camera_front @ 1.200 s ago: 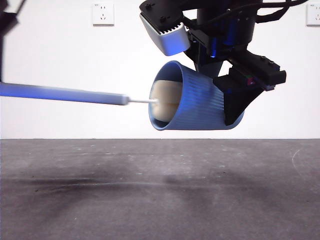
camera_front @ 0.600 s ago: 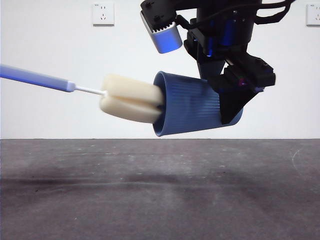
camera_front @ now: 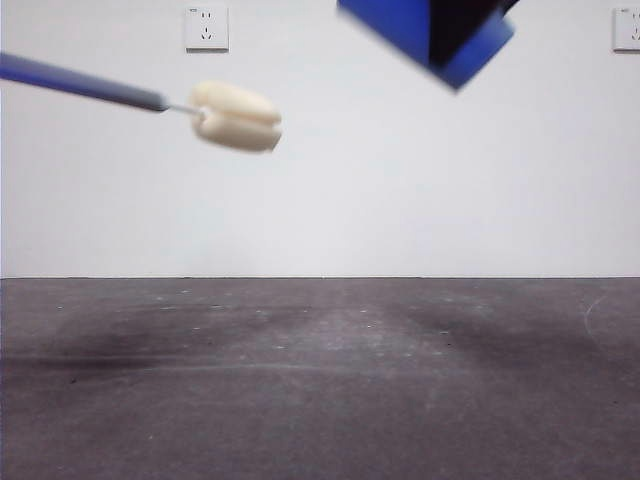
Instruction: Pick up the cup brush,pick up the cup,insert the brush into the cup,clean the cup,put the cup brush back,put the cup back to the fixed position on the table
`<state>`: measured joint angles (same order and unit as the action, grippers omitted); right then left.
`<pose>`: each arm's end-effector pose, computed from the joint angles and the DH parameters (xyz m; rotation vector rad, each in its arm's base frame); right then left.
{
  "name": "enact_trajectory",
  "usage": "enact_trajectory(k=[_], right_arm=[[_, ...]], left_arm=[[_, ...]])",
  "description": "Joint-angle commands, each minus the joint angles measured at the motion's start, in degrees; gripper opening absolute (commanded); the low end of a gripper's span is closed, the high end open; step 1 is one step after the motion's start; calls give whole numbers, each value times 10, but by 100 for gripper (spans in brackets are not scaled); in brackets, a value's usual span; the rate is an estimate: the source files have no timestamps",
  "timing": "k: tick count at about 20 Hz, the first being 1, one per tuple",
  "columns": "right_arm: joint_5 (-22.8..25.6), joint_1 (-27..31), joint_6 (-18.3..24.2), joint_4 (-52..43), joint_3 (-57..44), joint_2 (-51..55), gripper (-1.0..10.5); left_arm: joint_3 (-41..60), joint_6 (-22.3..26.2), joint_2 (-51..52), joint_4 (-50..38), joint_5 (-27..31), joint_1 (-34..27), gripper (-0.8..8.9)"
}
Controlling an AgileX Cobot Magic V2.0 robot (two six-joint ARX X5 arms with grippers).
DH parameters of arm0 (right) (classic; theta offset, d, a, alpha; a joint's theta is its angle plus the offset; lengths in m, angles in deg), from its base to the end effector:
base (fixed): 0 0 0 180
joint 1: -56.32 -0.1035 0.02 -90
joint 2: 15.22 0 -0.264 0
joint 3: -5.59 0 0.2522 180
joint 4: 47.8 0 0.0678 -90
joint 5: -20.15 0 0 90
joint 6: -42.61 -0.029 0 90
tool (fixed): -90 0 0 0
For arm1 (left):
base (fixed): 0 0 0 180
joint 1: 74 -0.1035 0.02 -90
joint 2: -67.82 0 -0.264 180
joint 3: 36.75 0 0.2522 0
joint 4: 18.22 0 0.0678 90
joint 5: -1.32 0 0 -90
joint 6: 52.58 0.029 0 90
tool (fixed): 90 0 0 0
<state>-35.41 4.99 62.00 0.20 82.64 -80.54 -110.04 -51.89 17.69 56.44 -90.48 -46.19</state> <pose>0.1569 0.1698 0.3404 -0.7621 0.4179 0.3653 0.1260 -0.0675 0.3296 0.2154 0.8823 -0.4866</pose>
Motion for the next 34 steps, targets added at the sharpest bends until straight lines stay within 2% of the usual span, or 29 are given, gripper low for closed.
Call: enact_trajectory(k=[1,4,7,9,11,13,19,23,31,33,34], right_arm=[[-4,1,-104,-23,0,37,-13],[-48,1,-152,-64,0,85,-13],[-52,0,-157,-75,0,104,-13],[-73,1,-169,-75,0,104,-13],[-79,0,-175,-97,-1,100,-13],[-108,0,-179,-123,-1,93,-13],[-108,0,-170,-128,-1,90,-13],[-117,0,-170,-128,-1,90,-13],[-120,0,-170,-127,-1,90,-13],[-120,0,-170,-122,-1,90,-13],[-120,0,-170,-119,-1,90,-13]], left_arm=[[37,-76,-3,-73,-2,-2,-8],[116,-162,-4,-202,-4,-2,-8],[212,-274,-5,-360,-18,-2,-8],[253,-311,-18,-412,-9,-2,-8],[267,-328,-54,-438,5,3,-8],[267,-341,-103,-472,17,19,-8],[267,-385,-226,-533,95,77,-8],[267,-391,-269,-553,137,85,-8],[267,-390,-311,-553,153,90,-8],[267,-376,-311,-548,148,90,30],[267,-370,-311,-545,141,90,118]])
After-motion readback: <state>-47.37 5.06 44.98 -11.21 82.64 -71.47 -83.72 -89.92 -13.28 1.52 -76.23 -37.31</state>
